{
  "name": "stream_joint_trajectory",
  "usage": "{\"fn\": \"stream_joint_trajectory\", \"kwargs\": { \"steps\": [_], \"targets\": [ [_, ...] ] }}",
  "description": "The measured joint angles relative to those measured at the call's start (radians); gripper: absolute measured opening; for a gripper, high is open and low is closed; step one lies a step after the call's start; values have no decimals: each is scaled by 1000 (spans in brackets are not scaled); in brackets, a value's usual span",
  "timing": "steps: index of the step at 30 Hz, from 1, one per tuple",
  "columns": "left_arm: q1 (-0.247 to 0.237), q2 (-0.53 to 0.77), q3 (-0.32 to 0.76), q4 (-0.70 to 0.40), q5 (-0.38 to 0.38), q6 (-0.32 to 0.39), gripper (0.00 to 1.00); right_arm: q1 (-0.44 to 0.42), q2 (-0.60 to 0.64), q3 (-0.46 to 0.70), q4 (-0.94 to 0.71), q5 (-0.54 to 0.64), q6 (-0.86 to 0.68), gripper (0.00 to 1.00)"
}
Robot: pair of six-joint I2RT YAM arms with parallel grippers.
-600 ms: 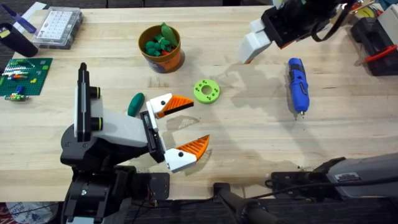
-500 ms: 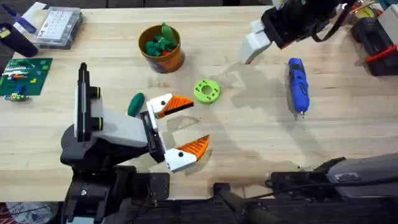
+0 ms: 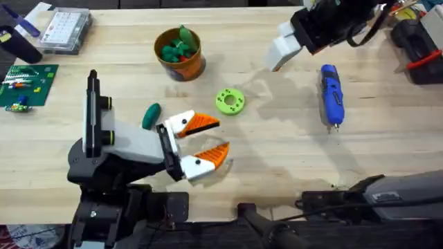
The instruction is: Pick up the gripper from the table and insert it into the empty holder that is missing its gripper. Then pick up a screw, insert it into the mounting hole, and use the screwdriver to tighten it. Finally, clean up the table by picking up the vegetable and placing it into the bucket.
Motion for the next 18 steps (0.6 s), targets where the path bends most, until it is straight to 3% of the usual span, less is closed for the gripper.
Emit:
{"fn": "stream_joint_trajectory", "kwargs": {
  "steps": [12, 18],
  "targets": [
    [0, 0, 0, -1, 1, -1, 24, 0, 0, 0, 0, 0, 0, 986],
    [0, 0, 0, -1, 1, 0, 4, 0, 0, 0, 0, 0, 0, 986]
  ]
}}
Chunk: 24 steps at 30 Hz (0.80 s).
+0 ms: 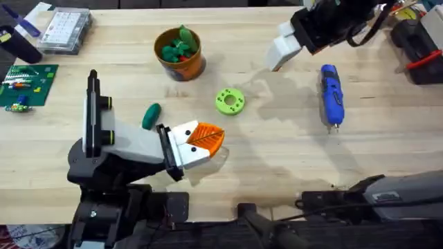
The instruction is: Pick up the gripper from the table and insert it into the empty holder that is missing its gripper. Then pick up a screw, insert it into the mounting hole, and use the screwdriver to tighten it. Finally, clean up the table by picking up the vegetable and placing it into the bucket.
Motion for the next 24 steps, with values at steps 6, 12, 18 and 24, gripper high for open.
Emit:
{"fn": "stream_joint_trajectory", "kwargs": {
  "steps": [6, 12, 18, 24],
  "targets": [
    [0, 0, 0, 0, 0, 0, 4, 0, 0, 0, 0, 1, 0, 986],
    [0, 0, 0, 0, 0, 0, 4, -12, -13, -1, -1, 16, 31, 986],
    [0, 0, 0, -4, 1, 0, 4, -96, -102, -2, -49, 27, 65, 986],
    [0, 0, 1, -5, 3, 0, 4, -162, -172, -88, -33, 31, 84, 986]
  ]
}}
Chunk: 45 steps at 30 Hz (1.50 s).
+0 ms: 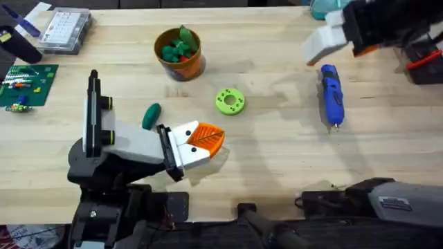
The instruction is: Pick up the gripper from the table and insert it into the empty holder that is missing its gripper. Then pick up a screw, insert it into the mounting hole, and use the screwdriver to tighten it. Finally, clean up the table by picking up the vegetable and placing it into the bucket.
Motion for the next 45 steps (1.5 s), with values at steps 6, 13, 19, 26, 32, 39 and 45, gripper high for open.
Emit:
{"fn": "stream_joint_trajectory", "kwargs": {
  "steps": [6, 13, 19, 26, 32, 39, 45],
  "targets": [
    [0, 0, 0, 0, 0, 0, 4, -91, -60, -186, 72, -1, 9, 986],
    [0, 0, 0, 0, 0, 0, 4, -299, -102, -381, 176, -41, -36, 986],
    [0, 0, 0, 0, 0, 0, 4, -396, -102, -487, 310, -54, -70, 986],
    [0, 0, 0, 0, 0, 0, 4, -413, -33, -512, 515, -56, -130, 986],
    [0, 0, 0, 0, 0, 0, 4, -413, 109, -513, 581, -59, -155, 986],
    [0, 0, 0, 0, 0, 0, 4, -413, 266, -514, 671, -61, -199, 986],
    [0, 0, 0, 0, 0, 0, 4, -413, 314, -514, 709, -60, -224, 986]
  ]
}}
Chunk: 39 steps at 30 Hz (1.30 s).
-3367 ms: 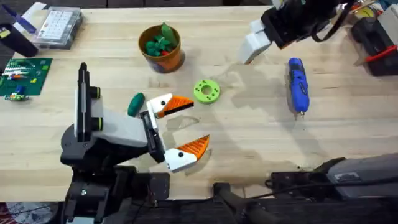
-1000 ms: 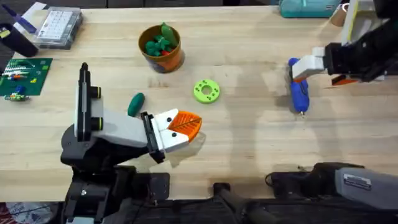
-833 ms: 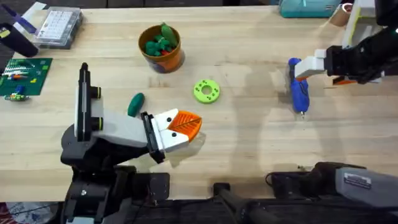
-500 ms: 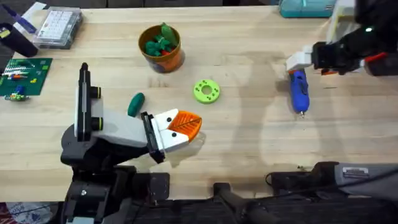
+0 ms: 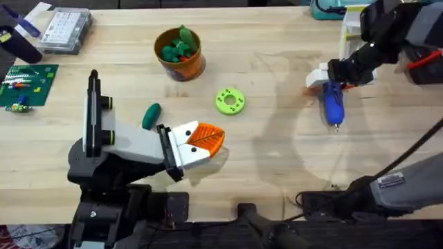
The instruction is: Pick up the gripper from the table and insert it into the empty holder that is missing its gripper. Then pick up a screw, insert it into the mounting hole, and use the screwdriver to tighten it. Finally, clean up the table by picking up the vegetable and placing it into the bucket.
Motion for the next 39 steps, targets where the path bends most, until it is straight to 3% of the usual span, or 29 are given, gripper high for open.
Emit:
{"fn": "stream_joint_trajectory", "kwargs": {
  "steps": [11, 14, 18, 21, 22, 23, 33, 39],
  "targets": [
    [0, 0, 0, 0, 0, 0, 4, 0, 29, 16, -7, 10, -26, 983],
    [0, 0, 0, 0, 0, 0, 4, 0, 33, 22, -10, 16, -29, 898],
    [0, 0, 0, 0, 0, 0, 4, -5, 35, 25, 2, 23, -38, 642],
    [0, 0, 0, 0, 1, 0, 4, -7, 43, 25, 19, 31, -43, 175],
    [0, 0, 0, 0, 0, 0, 4, -7, 46, 26, 24, 37, -45, 58],
    [0, 0, 0, 0, 0, 0, 4, -7, 47, 27, 26, 37, -45, 29],
    [0, 0, 0, 0, 0, 0, 4, -7, 48, 36, 1, 39, -46, 29],
    [0, 0, 0, 0, 0, 0, 4, -7, 32, 43, -99, 23, -48, 29]
  ]
}}
